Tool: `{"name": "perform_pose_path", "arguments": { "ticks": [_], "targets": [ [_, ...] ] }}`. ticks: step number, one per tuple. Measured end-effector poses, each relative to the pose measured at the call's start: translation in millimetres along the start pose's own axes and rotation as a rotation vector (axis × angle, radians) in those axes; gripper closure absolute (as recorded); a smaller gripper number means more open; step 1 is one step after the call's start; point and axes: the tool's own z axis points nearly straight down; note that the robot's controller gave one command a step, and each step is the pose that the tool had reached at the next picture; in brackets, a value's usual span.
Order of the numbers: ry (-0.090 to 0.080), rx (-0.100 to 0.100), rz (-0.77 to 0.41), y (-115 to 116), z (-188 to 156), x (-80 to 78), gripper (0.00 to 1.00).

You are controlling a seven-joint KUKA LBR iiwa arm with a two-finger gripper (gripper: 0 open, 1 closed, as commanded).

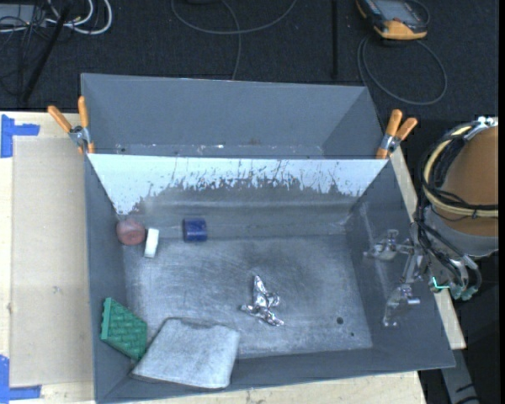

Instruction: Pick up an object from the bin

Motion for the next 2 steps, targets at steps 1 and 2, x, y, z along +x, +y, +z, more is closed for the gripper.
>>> {"name": "perform_pose_path", "arguments": {
  "ticks": [1, 2],
  "targets": [
    [-0.010, 0.002, -0.134, 73, 145, -14.2, 0.00],
    [-0.012, 0.003, -0.201, 109, 143, -9.6, 0.00]
  ]
}}
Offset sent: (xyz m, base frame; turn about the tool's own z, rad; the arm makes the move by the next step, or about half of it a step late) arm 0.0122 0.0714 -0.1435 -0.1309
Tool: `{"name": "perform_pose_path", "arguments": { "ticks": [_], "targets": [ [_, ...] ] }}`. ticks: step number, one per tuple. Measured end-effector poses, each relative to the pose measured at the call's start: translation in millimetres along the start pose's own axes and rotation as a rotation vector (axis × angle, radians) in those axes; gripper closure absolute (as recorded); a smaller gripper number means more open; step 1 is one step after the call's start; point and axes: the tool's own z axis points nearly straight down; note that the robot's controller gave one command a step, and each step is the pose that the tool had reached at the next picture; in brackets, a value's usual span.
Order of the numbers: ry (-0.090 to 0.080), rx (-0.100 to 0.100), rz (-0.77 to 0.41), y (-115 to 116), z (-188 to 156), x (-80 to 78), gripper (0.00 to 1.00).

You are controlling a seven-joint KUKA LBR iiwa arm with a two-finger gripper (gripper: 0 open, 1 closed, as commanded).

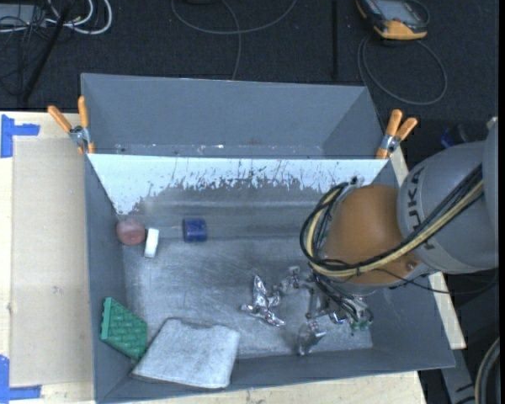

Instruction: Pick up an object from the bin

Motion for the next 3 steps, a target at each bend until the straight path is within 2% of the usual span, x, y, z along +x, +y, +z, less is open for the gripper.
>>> {"name": "perform_pose_path", "arguments": {
  "ticks": [1, 2, 3],
  "targets": [
    [0.002, 0.001, 0.043, 21, 0, -18.4, 0.00],
    [0.008, -0.001, 0.039, 23, -1, -17.3, 1.00],
    [-0.004, 0.000, -0.012, 29, -120, -0.7, 1.00]
  ]
}}
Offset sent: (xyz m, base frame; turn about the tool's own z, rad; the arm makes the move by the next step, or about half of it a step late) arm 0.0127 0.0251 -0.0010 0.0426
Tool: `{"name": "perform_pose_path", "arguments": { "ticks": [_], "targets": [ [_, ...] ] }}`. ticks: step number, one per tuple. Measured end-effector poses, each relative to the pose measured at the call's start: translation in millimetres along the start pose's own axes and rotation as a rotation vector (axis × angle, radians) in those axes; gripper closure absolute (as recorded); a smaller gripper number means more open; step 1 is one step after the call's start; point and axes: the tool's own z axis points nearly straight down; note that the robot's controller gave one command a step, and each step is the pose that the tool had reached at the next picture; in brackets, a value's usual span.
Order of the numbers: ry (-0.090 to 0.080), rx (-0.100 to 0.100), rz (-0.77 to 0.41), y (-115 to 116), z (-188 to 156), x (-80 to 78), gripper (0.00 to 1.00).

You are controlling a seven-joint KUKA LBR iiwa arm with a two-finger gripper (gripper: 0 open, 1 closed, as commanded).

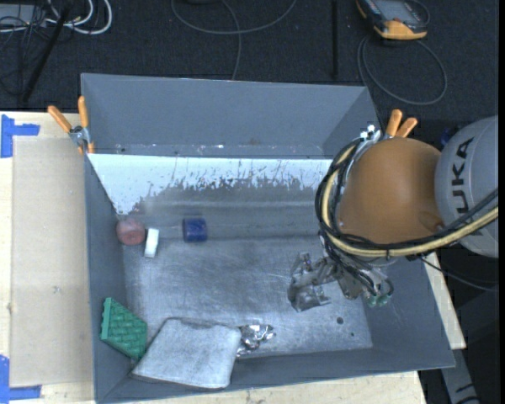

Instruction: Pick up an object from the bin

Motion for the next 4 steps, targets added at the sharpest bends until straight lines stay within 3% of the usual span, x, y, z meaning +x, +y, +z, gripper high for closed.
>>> {"name": "perform_pose_path", "arguments": {
  "ticks": [1, 2, 3, 4],
  "targets": [
    [0.007, -0.001, -0.003, 0, 4, 1.2, 0.00],
    [-0.018, 0.005, -0.403, 56, 117, -1.6, 0.00],
    [0.002, 0.000, -0.404, 58, 118, 3.7, 1.00],
    [0.000, -0.002, -0.396, 67, -37, -7.3, 1.00]
  ]
}}
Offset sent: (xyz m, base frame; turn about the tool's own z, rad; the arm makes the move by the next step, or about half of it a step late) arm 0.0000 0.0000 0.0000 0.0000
